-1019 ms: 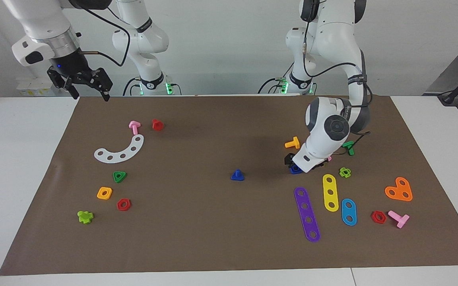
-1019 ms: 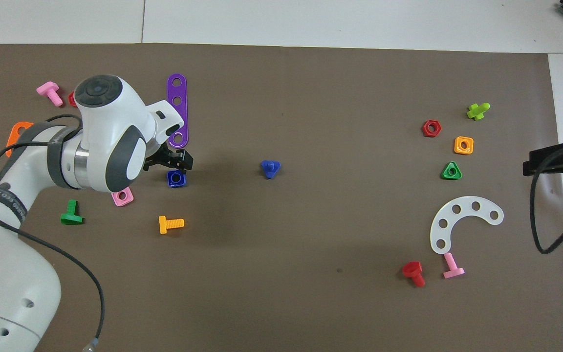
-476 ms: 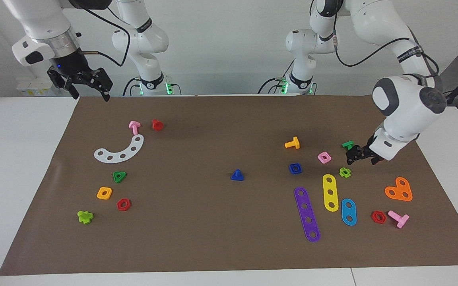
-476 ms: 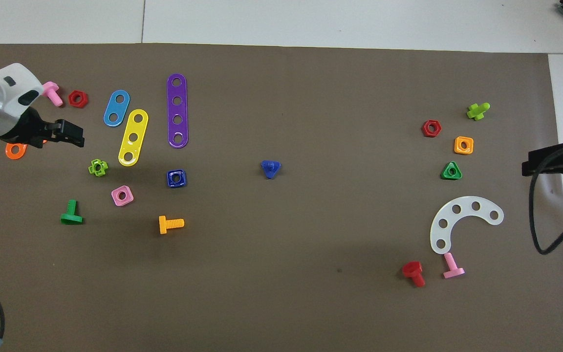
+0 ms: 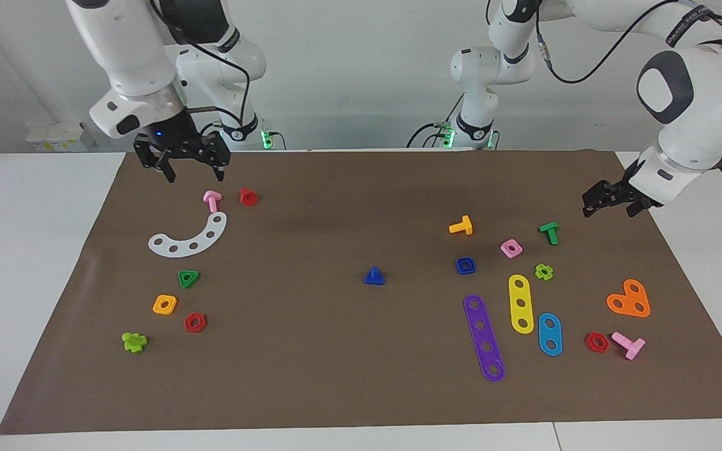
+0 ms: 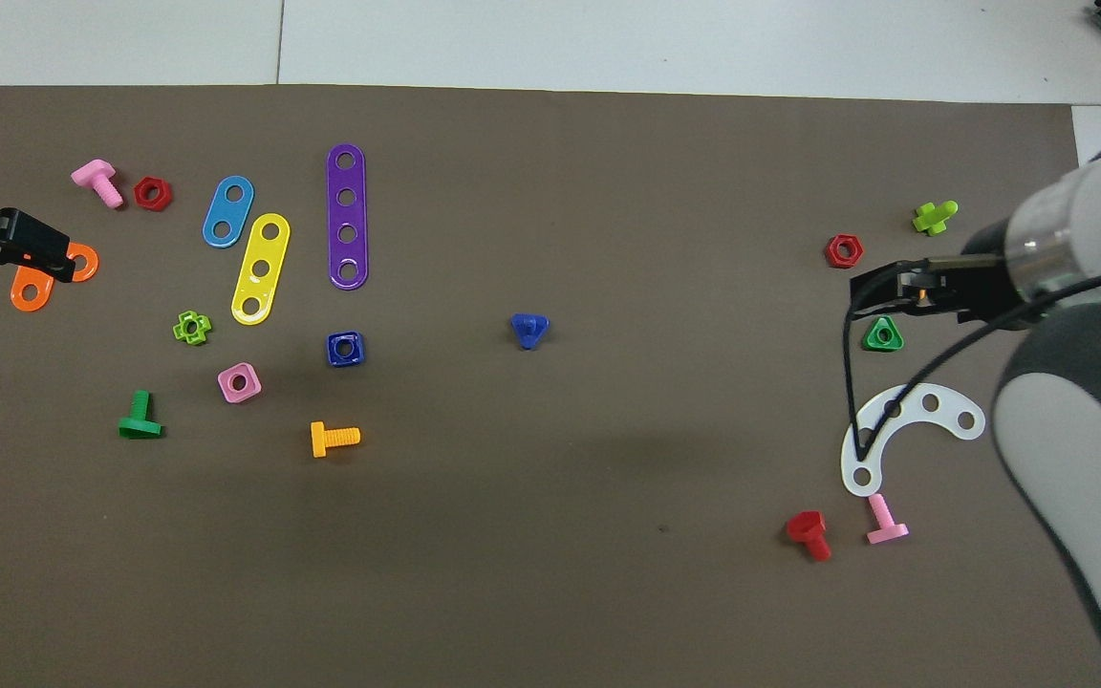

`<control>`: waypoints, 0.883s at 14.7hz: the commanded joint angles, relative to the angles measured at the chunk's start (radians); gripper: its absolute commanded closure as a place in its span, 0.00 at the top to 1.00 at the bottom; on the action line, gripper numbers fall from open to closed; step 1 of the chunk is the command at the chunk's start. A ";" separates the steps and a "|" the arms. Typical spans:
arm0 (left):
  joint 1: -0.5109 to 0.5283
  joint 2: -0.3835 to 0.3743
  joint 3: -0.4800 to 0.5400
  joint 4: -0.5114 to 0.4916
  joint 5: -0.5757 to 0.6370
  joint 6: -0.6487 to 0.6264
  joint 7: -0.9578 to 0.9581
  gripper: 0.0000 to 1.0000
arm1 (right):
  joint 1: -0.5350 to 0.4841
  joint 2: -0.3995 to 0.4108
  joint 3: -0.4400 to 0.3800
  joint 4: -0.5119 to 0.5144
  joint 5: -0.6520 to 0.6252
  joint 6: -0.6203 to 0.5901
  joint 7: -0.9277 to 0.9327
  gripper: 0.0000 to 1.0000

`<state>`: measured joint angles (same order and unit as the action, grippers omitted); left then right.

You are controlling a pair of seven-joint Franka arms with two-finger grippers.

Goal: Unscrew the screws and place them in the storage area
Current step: 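Reach the right gripper toward the blue bolt in the middle, then lower the right gripper and grasp the blue bolt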

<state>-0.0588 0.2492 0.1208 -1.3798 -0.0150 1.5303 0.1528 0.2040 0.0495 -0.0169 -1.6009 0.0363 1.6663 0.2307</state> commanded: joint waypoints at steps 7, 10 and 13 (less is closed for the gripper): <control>-0.033 -0.110 -0.006 -0.048 0.021 0.039 0.001 1.00 | 0.391 0.570 -0.001 0.320 -0.041 0.326 0.455 1.00; -0.030 -0.111 -0.006 -0.061 0.021 0.060 -0.002 1.00 | 0.419 0.610 0.003 0.285 -0.116 0.427 0.458 1.00; -0.033 -0.113 -0.004 -0.064 0.023 0.057 -0.002 1.00 | 0.422 0.595 0.003 0.201 -0.116 0.463 0.418 1.00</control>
<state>-0.0813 0.1600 0.1100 -1.4089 -0.0149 1.5648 0.1529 0.6353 0.6715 -0.0134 -1.3442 -0.0670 2.0996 0.6848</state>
